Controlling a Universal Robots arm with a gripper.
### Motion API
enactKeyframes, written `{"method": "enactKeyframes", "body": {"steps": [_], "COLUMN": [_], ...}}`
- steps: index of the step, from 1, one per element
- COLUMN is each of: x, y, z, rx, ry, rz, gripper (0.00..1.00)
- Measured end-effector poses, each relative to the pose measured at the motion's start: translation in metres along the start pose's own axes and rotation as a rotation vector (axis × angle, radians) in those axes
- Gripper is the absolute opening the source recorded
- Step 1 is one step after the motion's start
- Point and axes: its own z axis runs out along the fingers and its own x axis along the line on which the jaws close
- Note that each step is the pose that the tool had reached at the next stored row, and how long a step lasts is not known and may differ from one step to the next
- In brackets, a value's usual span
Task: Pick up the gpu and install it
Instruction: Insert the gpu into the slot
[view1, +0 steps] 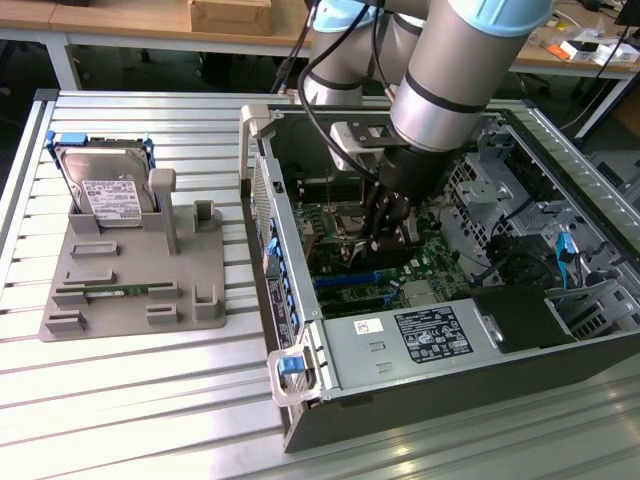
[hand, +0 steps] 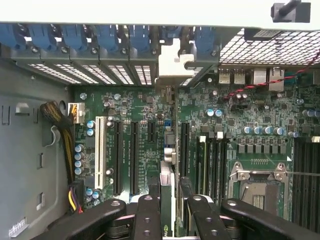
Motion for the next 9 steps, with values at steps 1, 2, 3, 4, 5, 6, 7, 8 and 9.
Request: {"method": "enactKeyframes", "body": {"steps": [1, 2, 3, 4, 5, 6, 7, 8, 9], "x": [0.0001, 0.0001, 0.0002, 0.0003, 0.0004, 0.0004, 0.0006, 0.0006, 0.0006], "y": [0.0009, 0.0017, 0.0029, 0.0036, 0.0041, 0.0045, 0.0054, 0.0060, 0.0066], "z": [0.0006, 0.0011, 0.0021, 0.0026, 0.0032, 0.0036, 0.0045, 0.0053, 0.0063], "rx": [0.0000, 0.0000, 0.0001, 0.0000, 0.0000, 0.0000, 0.0000, 0.0001, 0.0001], "ry": [0.0000, -0.0001, -0.0001, -0.0001, -0.0001, -0.0001, -0.0001, -0.0002, 0.0000], "rz": [0.000, 0.000, 0.000, 0.000, 0.000, 0.000, 0.000, 0.000, 0.000], "gripper": [0.26, 0.26, 0.26, 0.26, 0.26, 0.26, 0.26, 0.26, 0.26]}}
